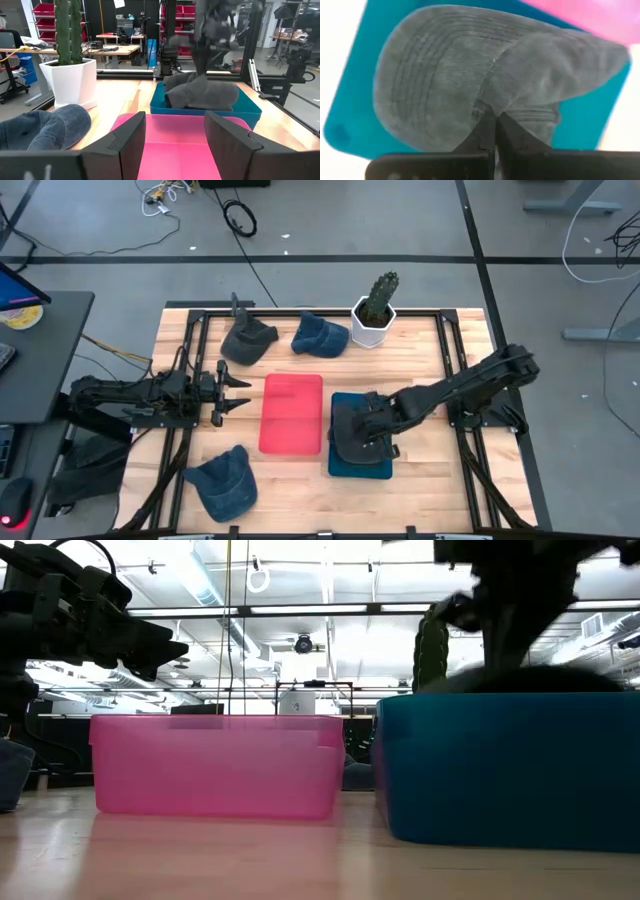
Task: Pick & Place hat
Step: Put the right black cap into the blue bin, then put the black cap into the blue bin
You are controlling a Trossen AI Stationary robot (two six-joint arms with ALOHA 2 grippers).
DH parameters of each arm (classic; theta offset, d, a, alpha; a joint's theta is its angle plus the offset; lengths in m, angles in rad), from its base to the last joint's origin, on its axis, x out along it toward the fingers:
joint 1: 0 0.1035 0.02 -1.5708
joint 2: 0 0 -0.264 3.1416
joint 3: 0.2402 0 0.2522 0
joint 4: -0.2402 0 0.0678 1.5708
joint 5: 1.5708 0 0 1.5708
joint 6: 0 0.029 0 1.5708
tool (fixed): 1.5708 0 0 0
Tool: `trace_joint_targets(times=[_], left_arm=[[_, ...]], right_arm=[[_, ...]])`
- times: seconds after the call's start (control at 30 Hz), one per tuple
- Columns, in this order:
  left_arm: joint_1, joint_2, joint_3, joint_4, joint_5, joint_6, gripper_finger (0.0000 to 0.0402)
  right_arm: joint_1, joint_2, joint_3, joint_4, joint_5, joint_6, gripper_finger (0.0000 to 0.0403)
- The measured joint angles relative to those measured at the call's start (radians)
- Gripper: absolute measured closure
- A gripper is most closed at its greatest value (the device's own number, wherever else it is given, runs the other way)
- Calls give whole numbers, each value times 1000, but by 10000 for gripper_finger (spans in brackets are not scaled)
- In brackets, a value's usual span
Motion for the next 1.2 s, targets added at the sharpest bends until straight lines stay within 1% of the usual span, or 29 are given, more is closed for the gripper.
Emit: trace_joint_targets(times=[0.17,0.27,0.4,0.57,0.77,0.87,1.07,1.2], left_arm=[[0,0,0,0,0,0,195],[0,0,0,0,0,0,195],[0,0,0,0,0,0,195],[0,0,0,0,0,0,195],[0,0,0,0,0,0,195],[0,0,0,-1,0,0,195],[0,0,0,0,0,0,195],[0,0,0,0,0,0,195]], right_arm=[[-3,115,1,22,-36,-8,403],[-11,159,3,44,-51,0,403],[-17,180,3,50,-53,2,401],[-24,176,3,50,-60,39,382],[-24,176,3,36,-59,56,345],[-25,177,23,-6,-58,72,321],[-24,179,135,-103,-62,87,264],[-25,178,205,-146,-59,76,236]])
